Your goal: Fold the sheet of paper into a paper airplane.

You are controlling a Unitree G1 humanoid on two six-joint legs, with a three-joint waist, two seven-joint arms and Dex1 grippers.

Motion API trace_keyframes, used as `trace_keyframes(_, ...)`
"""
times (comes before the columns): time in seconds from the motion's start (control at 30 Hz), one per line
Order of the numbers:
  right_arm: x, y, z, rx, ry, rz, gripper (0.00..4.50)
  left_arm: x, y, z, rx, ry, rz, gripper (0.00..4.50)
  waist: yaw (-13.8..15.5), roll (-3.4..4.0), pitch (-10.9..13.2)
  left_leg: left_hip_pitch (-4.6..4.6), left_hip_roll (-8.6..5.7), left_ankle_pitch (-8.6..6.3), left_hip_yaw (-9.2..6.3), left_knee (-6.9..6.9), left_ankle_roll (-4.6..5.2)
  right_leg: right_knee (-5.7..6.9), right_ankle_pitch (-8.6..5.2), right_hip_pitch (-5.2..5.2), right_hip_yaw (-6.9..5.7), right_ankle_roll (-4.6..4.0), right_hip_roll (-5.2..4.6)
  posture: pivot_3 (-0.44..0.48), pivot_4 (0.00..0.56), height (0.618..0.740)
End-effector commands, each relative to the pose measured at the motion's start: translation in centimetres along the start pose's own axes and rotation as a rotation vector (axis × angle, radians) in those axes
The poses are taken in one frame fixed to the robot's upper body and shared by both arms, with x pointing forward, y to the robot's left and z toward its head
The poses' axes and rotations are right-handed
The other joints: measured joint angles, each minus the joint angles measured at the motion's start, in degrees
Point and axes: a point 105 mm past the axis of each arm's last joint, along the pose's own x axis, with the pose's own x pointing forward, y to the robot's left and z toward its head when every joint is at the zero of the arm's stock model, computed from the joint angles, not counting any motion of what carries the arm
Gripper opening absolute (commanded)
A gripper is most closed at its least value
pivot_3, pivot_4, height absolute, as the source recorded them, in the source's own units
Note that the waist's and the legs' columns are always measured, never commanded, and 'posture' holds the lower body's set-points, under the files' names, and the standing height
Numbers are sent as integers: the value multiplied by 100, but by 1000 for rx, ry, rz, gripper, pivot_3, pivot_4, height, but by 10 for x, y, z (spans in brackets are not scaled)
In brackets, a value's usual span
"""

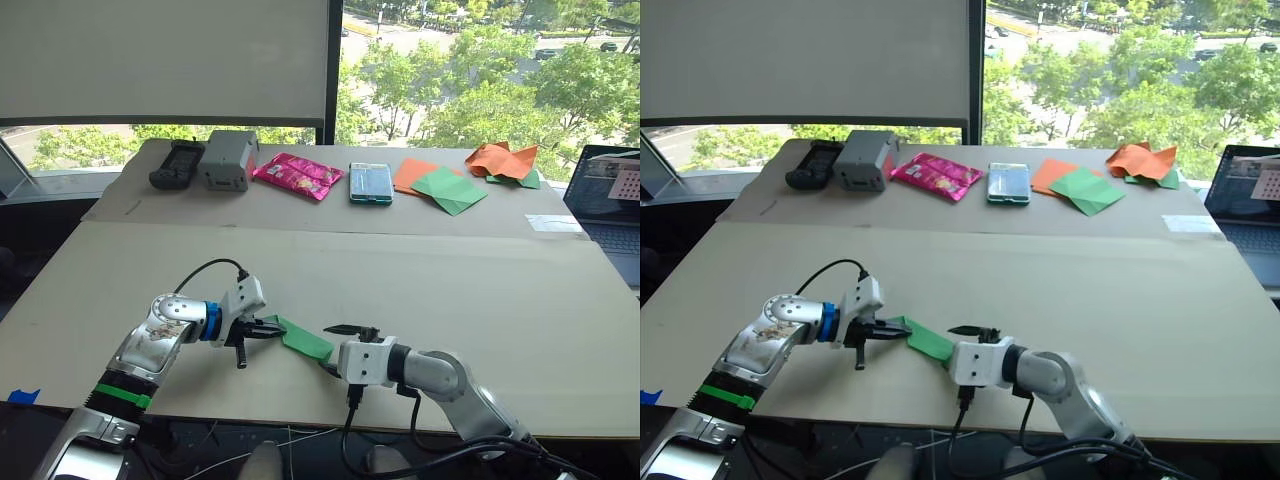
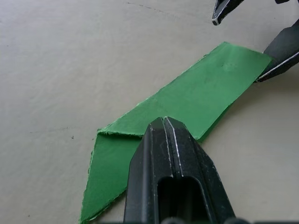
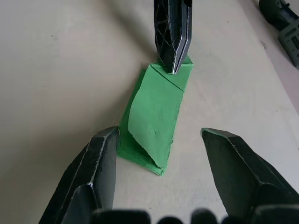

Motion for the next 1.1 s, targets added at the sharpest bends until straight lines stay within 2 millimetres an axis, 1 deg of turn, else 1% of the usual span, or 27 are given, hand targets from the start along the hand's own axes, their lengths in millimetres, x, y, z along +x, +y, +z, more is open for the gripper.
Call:
trace_keyframes(0.03, -7, -14, 24, 8, -73, 6, 2949, 2, 1, 2, 30, -2, -2, 0, 0, 0, 0, 1, 0, 0, 0, 0, 0, 0, 0, 2, 0, 0, 0, 0, 150, 720)
trace_keyframes(0.17, -5, -30, 39, 89, -130, -10, 2949, 5, 1, 1, 25, -4, -4, 0, -2, 0, -1, 3, 1, -6, 0, 0, -10, 1, 0, 3, -1, 0, 0, 0, 150, 720)
trace_keyframes(0.23, 1, -42, 43, 178, -149, -48, 2949, 5, 0, -1, 23, 2, -8, 0, -6, 1, -1, 3, 1, -5, 0, 0, -9, 3, 0, 2, -1, 1, 0, 0, 150, 720)
trace_keyframes(0.27, 3, -45, 44, 207, -150, -58, 2949, 6, -1, -1, 22, 5, -10, 0, -6, 1, -1, 4, 1, -5, 0, 0, -8, 4, 0, 2, -1, 0, 0, 0, 150, 720)
trace_keyframes(0.3, 8, -48, 38, 235, -116, -67, 2949, 6, -1, -2, 21, 6, -11, 0, -5, 2, -2, 3, 1, -3, 0, -1, -5, 5, 1, 1, -1, 0, 0, 0, 150, 720)
trace_keyframes(0.4, 19, -47, 31, 310, -65, -68, 2949, 5, -2, -4, 19, 13, -13, 0, 6, 2, -5, 4, 0, 1, 0, 0, 1, 6, 1, 2, -1, 1, 1, 0, 150, 720)
trace_keyframes(0.5, 26, -40, 26, 347, -37, -52, 2121, 4, -2, -6, 20, 18, -11, 0, 9, 3, -6, 2, -1, 1, 0, 1, 2, 5, 1, 2, 0, 1, 0, 0, 150, 720)
trace_keyframes(0.6, 33, -35, 18, 391, 5, -48, 1070, 4, -3, -6, 21, 17, -11, 0, -2, 5, -6, 3, 0, 1, 0, 0, 2, 8, 1, 0, 0, 0, 1, 0, 150, 720)
trace_keyframes(0.7, 36, -33, 15, 428, 27, -42, 22, 4, -3, -7, 20, 16, -12, 0, -4, 5, -7, 2, 0, 1, 0, 0, 2, 10, 1, -2, 0, 0, 0, 0, 150, 720)
trace_keyframes(0.83, 41, -29, 9, 442, 63, -41, 22, 5, -4, -7, 18, 15, -12, 0, -5, 6, -7, 3, 0, 1, 0, 0, 2, 10, 1, -2, 0, 0, 1, 0, 150, 720)
trace_keyframes(1.0, 46, -25, 7, 456, 71, -31, 22, 5, -4, -7, 20, 15, -10, 0, -7, 6, -7, 3, 0, 1, 0, 0, 2, 10, 1, -2, 0, 0, 1, 0, 150, 720)
trace_keyframes(1.1, 48, -21, 0, 468, 103, -22, 22, 4, -4, -6, 23, 13, -10, 0, -11, 8, -9, 4, 0, 1, 0, -1, 2, 10, 1, -2, 0, 1, 1, 0, 150, 720)
